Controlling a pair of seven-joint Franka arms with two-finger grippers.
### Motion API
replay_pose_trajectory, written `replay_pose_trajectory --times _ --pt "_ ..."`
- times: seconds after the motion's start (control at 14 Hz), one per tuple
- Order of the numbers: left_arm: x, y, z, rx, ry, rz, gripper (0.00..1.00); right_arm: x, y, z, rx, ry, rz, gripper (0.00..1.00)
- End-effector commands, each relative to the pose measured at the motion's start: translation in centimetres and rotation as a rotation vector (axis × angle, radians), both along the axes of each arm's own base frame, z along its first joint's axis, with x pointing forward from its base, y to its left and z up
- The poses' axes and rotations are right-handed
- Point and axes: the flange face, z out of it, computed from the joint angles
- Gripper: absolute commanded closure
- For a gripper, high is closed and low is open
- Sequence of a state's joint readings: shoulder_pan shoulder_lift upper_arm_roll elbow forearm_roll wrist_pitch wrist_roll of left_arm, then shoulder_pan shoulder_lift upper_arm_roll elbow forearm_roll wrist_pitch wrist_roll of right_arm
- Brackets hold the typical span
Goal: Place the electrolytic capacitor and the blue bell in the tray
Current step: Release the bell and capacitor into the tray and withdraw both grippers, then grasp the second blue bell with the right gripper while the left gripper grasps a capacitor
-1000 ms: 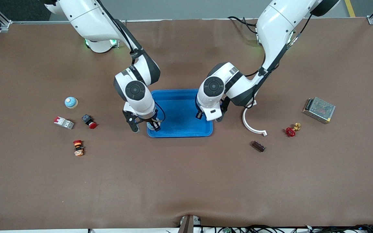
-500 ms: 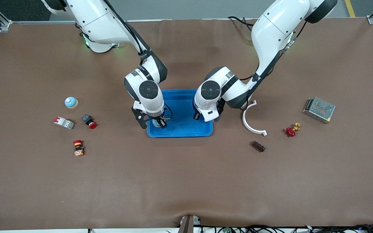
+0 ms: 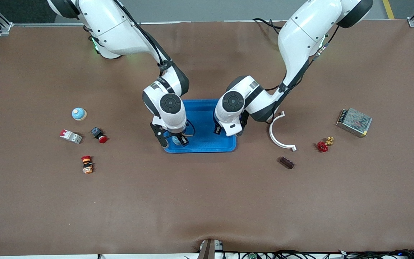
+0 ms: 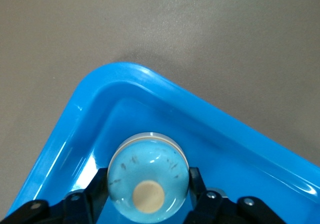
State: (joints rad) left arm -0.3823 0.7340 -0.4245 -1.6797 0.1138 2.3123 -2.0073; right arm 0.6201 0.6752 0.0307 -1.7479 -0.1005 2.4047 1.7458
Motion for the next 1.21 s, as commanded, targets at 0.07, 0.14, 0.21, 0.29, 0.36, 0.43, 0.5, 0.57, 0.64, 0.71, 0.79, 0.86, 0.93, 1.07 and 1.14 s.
replay_pose_trajectory --times 0.07,0.14,0.21,0.29,0.36,0.43,0.5,0.57,0.64,0.71,0.79,0.86,0.93,1.07,1.14 --pt "2.1 1.8 4.4 0.030 -0.032 0.014 0.00 0.4 0.8 0.5 -0.024 -0.018 0.022 0.00" --pt "3.0 2.5 5.2 0.044 -0.031 0.015 0.00 0.8 0.6 1.2 -0.057 0.014 0.055 0.00" --pt "4.2 3.4 6.1 0.050 -0.031 0.015 0.00 1.6 0.2 2.6 -0.105 0.079 0.143 0.00" --pt "5.3 4.0 7.2 0.057 -0.027 0.014 0.00 1.8 -0.3 3.8 -0.145 0.157 0.272 0.00" --pt "6.0 4.4 8.1 0.071 -0.022 0.003 0.00 2.7 -1.3 5.2 -0.160 0.228 0.399 0.00" --pt "7.3 6.0 8.6 0.108 -0.038 -0.018 0.00 4.0 -3.7 6.9 -0.154 0.278 0.492 0.00" --pt "8.0 7.0 9.1 0.132 -0.059 -0.043 0.00 4.9 -5.8 8.2 -0.140 0.310 0.589 0.00" --pt "8.8 8.5 8.9 0.149 -0.067 -0.056 0.00 5.6 -7.6 9.1 -0.125 0.341 0.694 0.00" --pt "10.1 10.6 8.9 0.162 -0.076 -0.081 0.00 6.4 -9.7 9.9 -0.109 0.368 0.771 0.00" --pt "11.2 12.6 8.9 0.162 -0.075 -0.097 0.00 7.3 -11.8 10.8 -0.097 0.372 0.826 0.00" --pt "12.3 14.5 8.7 0.158 -0.072 -0.114 0.00 7.9 -13.8 11.7 -0.077 0.376 0.918 0.00" --pt "13.3 16.6 8.3 0.159 -0.070 -0.127 0.00 8.6 -16.2 12.6 -0.058 0.377 1.007 0.00" --pt "14.1 18.4 7.9 0.173 -0.075 -0.139 0.00 9.2 -18.4 13.2 -0.043 0.372 1.089 0.00" --pt "15.4 21.1 6.6 0.211 -0.086 -0.140 0.00 9.4 -22.4 13.9 -0.033 0.323 1.182 0.00" --pt "16.0 22.5 5.8 0.219 -0.088 -0.131 0.00 9.1 -25.3 13.4 -0.027 0.276 1.200 0.00"
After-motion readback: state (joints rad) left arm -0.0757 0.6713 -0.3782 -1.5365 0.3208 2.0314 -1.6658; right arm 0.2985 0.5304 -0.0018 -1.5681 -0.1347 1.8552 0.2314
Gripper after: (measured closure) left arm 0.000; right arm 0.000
